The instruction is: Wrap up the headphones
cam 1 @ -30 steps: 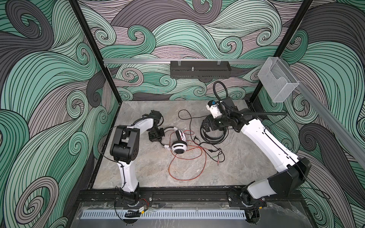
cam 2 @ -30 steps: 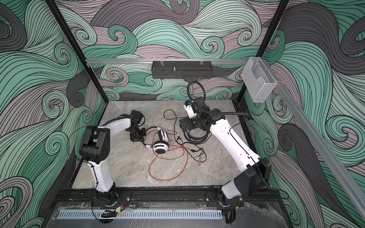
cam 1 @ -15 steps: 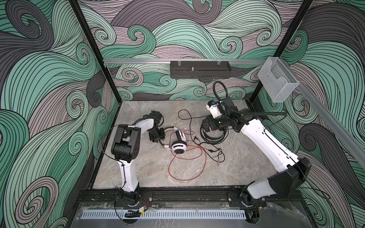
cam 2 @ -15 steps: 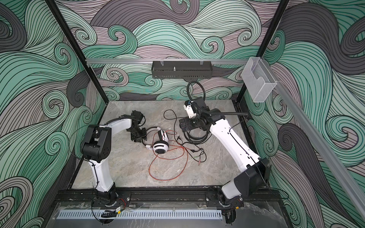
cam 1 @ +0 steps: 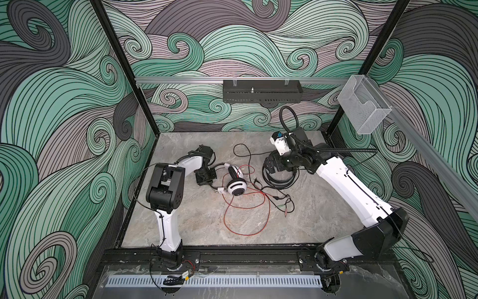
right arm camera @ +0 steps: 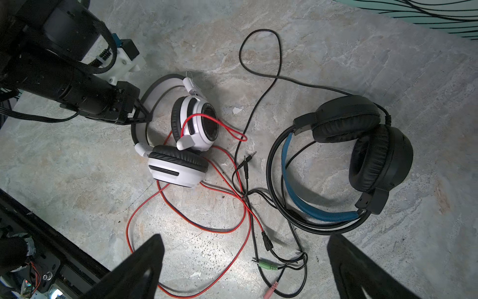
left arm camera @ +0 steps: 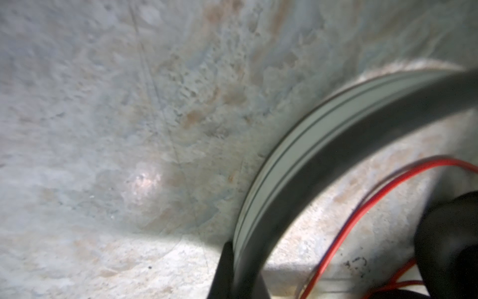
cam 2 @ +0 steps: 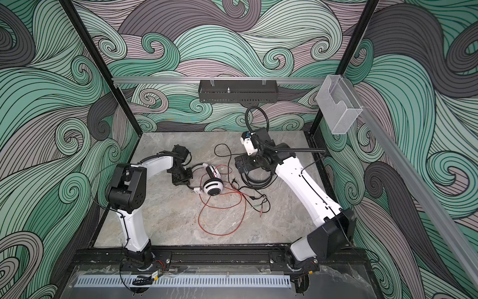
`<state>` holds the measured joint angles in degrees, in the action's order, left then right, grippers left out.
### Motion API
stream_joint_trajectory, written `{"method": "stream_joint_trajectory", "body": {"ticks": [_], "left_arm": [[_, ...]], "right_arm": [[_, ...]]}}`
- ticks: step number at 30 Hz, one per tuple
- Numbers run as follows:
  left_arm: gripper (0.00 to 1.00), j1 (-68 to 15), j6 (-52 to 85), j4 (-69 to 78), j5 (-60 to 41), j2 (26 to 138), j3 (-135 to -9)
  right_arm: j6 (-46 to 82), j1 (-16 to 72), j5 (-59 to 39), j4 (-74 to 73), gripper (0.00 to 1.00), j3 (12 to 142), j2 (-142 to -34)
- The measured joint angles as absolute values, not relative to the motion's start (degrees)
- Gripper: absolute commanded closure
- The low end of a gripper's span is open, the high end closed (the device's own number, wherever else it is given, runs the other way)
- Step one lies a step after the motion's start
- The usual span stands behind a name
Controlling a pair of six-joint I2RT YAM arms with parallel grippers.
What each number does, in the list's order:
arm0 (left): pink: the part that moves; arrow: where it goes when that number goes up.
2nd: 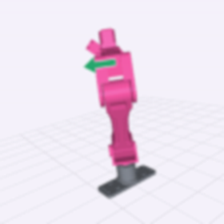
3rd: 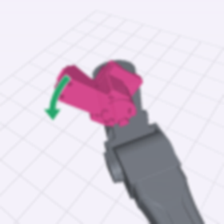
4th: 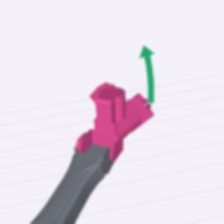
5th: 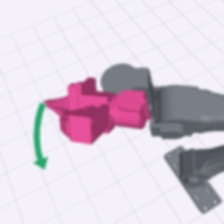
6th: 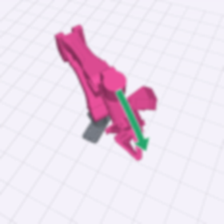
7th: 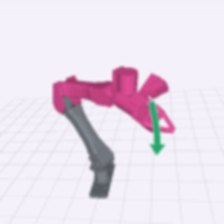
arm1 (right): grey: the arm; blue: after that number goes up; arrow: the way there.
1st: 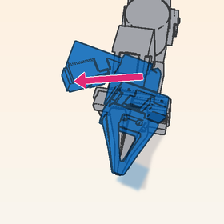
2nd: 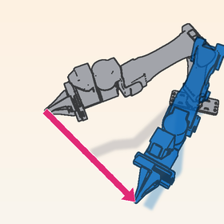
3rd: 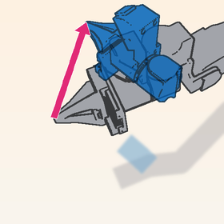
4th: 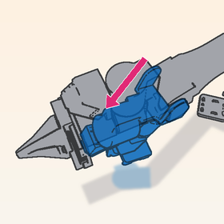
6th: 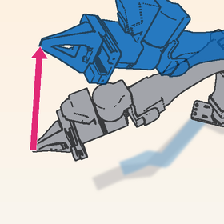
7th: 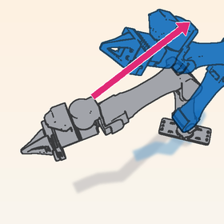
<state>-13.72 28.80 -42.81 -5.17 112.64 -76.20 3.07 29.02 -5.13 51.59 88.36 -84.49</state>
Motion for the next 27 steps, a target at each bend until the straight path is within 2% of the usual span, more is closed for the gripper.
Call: {"method": "stream_joint_trajectory", "body": {"ticks": [6, 13, 27], "left_arm": [[1.00, -13.72, 26.13, -45.32, -1.23, 110.00, -77.28], [1.00, -14.37, 21.58, -48.21, 5.67, 101.97, -78.54], [1.00, -21.32, 10.33, -50.48, 15.42, 86.96, -89.60]], "right_arm": [[2.17, 29.04, -7.57, 49.76, 0.01, 88.12, -81.80], [1.54, 29.04, -12.21, 46.04, 0.00, 84.31, -76.90], [-1.50, 29.21, -26.20, 35.46, 0.00, 71.77, -63.29]]}}
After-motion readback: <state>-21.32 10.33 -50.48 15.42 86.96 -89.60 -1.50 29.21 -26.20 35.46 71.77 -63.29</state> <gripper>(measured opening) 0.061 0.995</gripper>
